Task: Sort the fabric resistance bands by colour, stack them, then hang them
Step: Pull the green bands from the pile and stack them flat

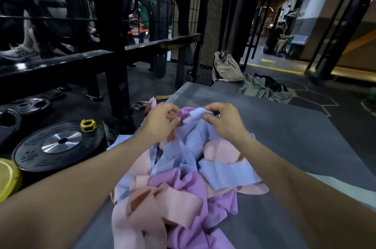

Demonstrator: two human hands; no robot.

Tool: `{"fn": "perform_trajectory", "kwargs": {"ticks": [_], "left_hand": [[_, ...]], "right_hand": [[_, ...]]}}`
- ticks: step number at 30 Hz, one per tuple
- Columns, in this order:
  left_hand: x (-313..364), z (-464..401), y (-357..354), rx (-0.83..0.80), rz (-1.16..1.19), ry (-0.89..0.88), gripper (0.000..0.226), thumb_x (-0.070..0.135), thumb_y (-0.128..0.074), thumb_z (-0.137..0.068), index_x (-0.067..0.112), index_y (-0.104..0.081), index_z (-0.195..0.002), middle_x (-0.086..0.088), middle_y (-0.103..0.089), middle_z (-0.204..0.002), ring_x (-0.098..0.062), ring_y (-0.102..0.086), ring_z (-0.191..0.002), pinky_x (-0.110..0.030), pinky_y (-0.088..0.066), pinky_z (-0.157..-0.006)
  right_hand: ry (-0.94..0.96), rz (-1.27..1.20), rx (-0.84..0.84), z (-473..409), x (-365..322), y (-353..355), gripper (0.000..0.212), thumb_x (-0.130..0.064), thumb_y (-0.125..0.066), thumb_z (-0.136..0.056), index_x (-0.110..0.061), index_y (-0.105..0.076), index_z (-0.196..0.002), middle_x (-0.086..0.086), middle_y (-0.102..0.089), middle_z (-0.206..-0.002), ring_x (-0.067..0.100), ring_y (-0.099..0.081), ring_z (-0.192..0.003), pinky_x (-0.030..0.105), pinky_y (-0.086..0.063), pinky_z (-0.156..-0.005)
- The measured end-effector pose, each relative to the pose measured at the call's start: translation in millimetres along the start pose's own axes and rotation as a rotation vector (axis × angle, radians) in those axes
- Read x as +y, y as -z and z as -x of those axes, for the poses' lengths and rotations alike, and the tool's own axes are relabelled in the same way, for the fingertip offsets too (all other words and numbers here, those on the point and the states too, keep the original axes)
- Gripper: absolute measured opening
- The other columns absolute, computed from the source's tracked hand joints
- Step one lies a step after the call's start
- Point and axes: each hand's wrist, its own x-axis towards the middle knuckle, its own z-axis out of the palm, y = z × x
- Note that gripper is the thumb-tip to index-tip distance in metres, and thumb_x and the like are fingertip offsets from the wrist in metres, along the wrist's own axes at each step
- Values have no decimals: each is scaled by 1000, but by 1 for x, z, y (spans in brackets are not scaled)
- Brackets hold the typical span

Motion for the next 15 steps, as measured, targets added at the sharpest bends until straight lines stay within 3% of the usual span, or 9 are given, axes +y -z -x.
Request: {"fn": "perform_trajectory", "kwargs": {"ticks": [4,7,9,11,12,14,15], "left_hand": [[23,13,20,12,38,-69,36,1,-65,-82,5,-59,-116,0,-46,-104,-14,-51,-91,-19,-43,-84],[33,27,34,-40,64,-163,42,-4,-61,-80,6,-58,-121,3,-49,-109,-18,-53,-105,-23,-40,-94],[37,37,43,-157,57,-212,41,2,-52,-79,10,-60,-119,5,-55,-109,-14,-53,-105,-15,-35,-97],[34,52,49,-280,-9,-174,34,2,-49,-81,16,-64,-109,7,-61,-99,-14,-55,-96,-7,-38,-86],[28,61,50,-318,-78,-153,30,4,-49,-82,19,-64,-103,6,-63,-98,-15,-56,-94,-13,-43,-83],[17,80,52,-433,-216,-124,34,7,-48,-83,19,-65,-109,3,-63,-108,-18,-57,-100,-28,-47,-88],[12,89,52,-521,-276,-107,37,5,-46,-84,19,-63,-115,3,-62,-112,-18,-57,-104,-27,-45,-88]], "right_hand": [[-10,-66,44,11,-32,10,8,-3,-64,-84,-3,-71,-88,-2,-57,-66,-6,-48,-52,6,-36,-55],[-24,-91,42,25,-49,11,8,-5,-65,-83,-4,-71,-89,-4,-56,-66,1,-47,-54,8,-36,-55],[-48,-138,30,39,-59,8,9,-5,-66,-83,-4,-70,-90,-4,-57,-69,7,-45,-60,9,-36,-58],[-60,-151,-7,56,-61,1,9,-3,-66,-82,-3,-70,-90,-1,-60,-72,10,-47,-66,8,-36,-60],[-57,-135,-44,66,-59,-5,9,-2,-64,-82,-2,-70,-88,3,-61,-74,11,-48,-68,9,-36,-59],[-57,-78,-148,85,-52,-16,10,1,-62,-80,-1,-69,-86,6,-60,-75,12,-47,-70,11,-34,-57],[-62,-41,-211,94,-48,-20,12,1,-62,-79,0,-70,-88,3,-59,-75,11,-47,-68,9,-34,-57]]}}
